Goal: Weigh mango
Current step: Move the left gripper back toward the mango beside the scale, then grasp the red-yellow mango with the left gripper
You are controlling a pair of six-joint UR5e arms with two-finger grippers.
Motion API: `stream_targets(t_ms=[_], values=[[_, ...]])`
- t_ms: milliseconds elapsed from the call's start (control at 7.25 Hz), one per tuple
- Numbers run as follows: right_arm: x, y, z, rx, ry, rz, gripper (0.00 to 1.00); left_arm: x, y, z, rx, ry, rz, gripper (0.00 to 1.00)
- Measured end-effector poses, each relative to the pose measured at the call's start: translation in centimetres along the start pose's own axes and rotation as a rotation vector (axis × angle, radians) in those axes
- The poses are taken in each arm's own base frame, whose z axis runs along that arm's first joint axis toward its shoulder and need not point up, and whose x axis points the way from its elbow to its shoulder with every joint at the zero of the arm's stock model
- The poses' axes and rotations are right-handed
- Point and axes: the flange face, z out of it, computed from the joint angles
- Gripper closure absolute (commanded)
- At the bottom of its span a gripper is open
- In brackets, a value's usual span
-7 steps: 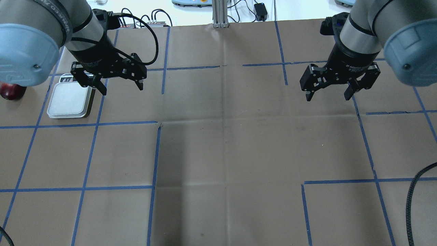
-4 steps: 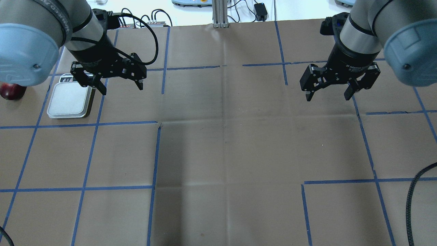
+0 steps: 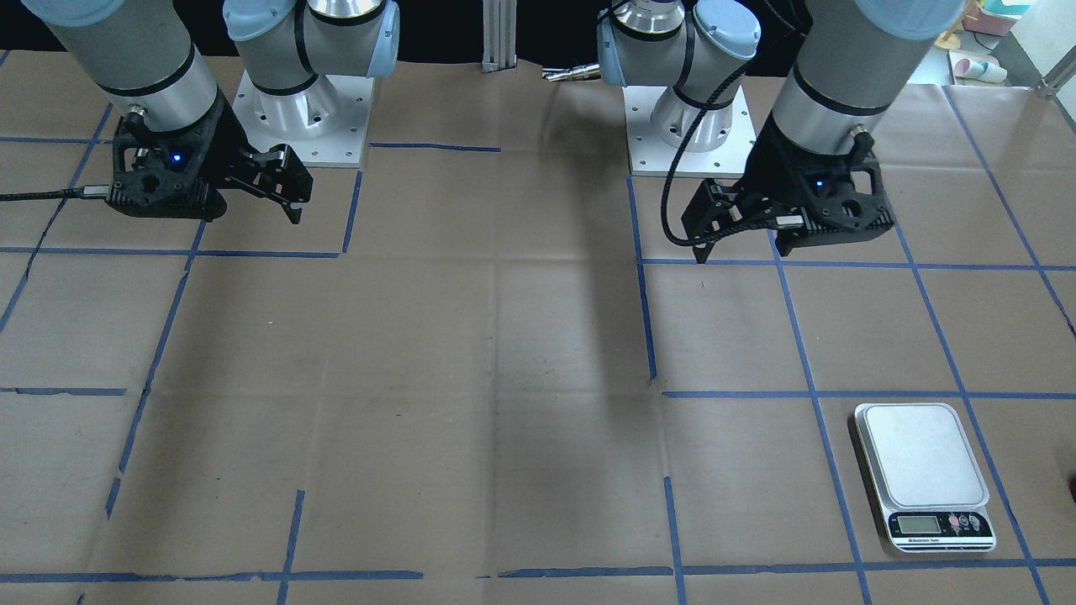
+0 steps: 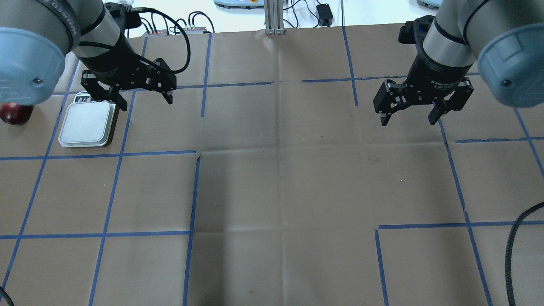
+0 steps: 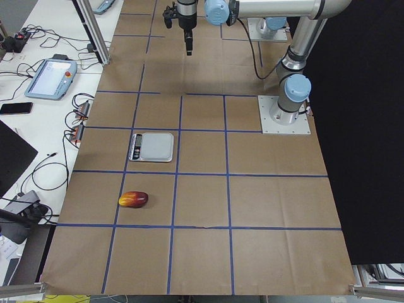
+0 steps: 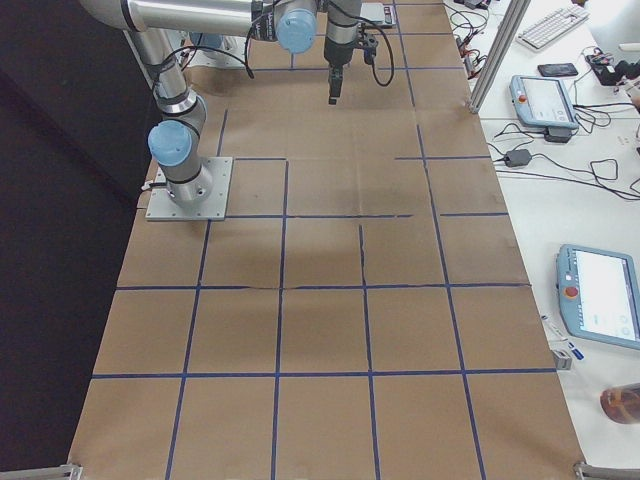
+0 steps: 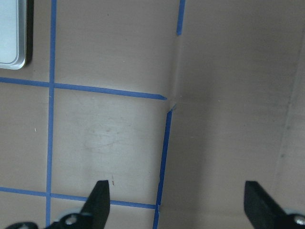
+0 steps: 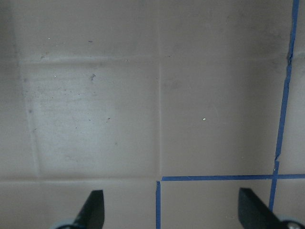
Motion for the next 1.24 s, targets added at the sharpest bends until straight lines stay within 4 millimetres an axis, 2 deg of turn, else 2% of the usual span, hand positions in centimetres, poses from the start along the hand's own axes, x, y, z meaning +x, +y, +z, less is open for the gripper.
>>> stream_targets(t_ms=[276,414,690,966,1103,1241], values=[[0.0,0.0,0.0,0.0,0.0,0.0,0.0,-8.8,-3.5,-0.3,0.015,-0.004,0.002,0.0],[0.0,0.0,0.0,0.0,0.0,0.0,0.0,-13.9,-5.5,0.0,0.013,-0.008,0.013,0.0],[0.0,0.0,0.0,0.0,0.0,0.0,0.0,-25.5,-10.0,0.8,0.016,-0.014,0.029,0.0],[0.0,0.0,0.0,0.0,0.0,0.0,0.0,-36.3,-15.6,3.2,0.022,-0.025,0.086,0.0],[0.0,0.0,0.0,0.0,0.0,0.0,0.0,-40.8,-18.6,5.1,0.028,-0.032,0.115,0.0],[0.0,0.0,0.0,0.0,0.0,0.0,0.0,-44.4,-21.6,7.4,0.035,-0.04,0.144,0.0]])
